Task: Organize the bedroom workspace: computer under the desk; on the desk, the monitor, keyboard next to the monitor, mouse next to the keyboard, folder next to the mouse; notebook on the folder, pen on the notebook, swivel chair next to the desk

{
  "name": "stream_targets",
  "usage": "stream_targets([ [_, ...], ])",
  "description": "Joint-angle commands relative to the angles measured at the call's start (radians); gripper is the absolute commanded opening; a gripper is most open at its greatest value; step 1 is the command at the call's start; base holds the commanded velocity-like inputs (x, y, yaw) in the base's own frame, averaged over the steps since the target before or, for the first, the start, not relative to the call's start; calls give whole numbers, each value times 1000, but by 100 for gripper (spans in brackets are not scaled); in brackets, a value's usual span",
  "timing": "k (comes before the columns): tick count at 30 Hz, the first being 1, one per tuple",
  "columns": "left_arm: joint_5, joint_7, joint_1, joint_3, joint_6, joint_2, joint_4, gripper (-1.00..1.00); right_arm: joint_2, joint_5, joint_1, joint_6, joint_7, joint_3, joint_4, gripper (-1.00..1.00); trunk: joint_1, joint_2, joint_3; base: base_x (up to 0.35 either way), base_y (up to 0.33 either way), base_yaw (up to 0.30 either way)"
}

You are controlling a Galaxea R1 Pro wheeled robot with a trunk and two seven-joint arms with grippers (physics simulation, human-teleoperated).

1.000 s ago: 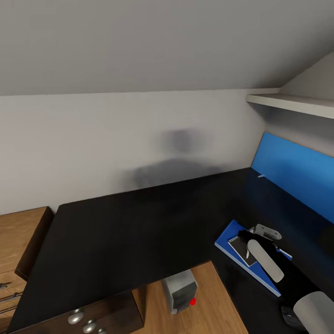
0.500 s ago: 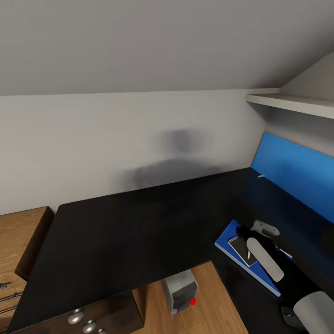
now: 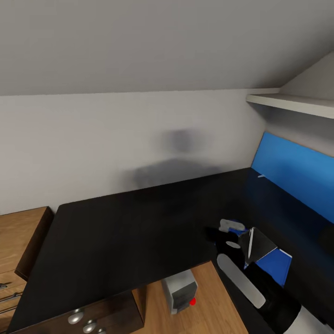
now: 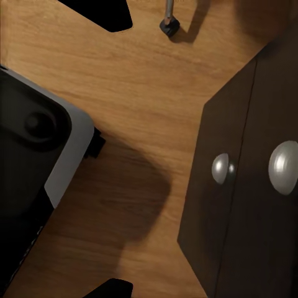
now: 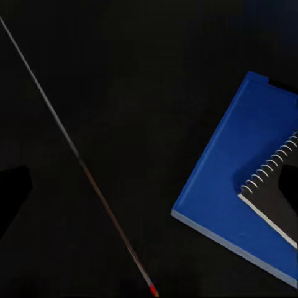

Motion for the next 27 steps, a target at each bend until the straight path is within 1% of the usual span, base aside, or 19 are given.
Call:
stream_targets([
  [1, 3, 7, 0, -3, 5, 1, -2, 100, 6, -3, -2, 6, -9, 6, -4, 100, 0, -1, -1, 0, 0, 0],
  [2, 4, 7, 0, -2, 5, 2, 3, 100, 22, -2, -2, 6, -18, 16, -17, 100, 0, -1, -1, 0, 0, 0],
  [8, 4, 9, 0, -1, 4, 2, 12, 100, 33, -2, -1, 6, -25, 24, -31, 100, 0, -1, -1, 0, 0, 0],
  [9, 5, 8, 0, 7, 3, 4, 42, 100, 39, -2, -1, 4, -41, 41, -38, 100, 0, -1, -1, -264, 0, 207],
  [13, 6, 8, 0, 8, 3, 4, 49, 100, 55, 16, -1, 4, -56, 69, -36, 100, 0, -1, -1, -310, 0, 253],
  [27, 6, 8, 0, 7, 3, 5, 57, 100, 59, 22, -1, 5, -58, 77, -35, 100, 0, -1, -5, -335, 4, 271],
])
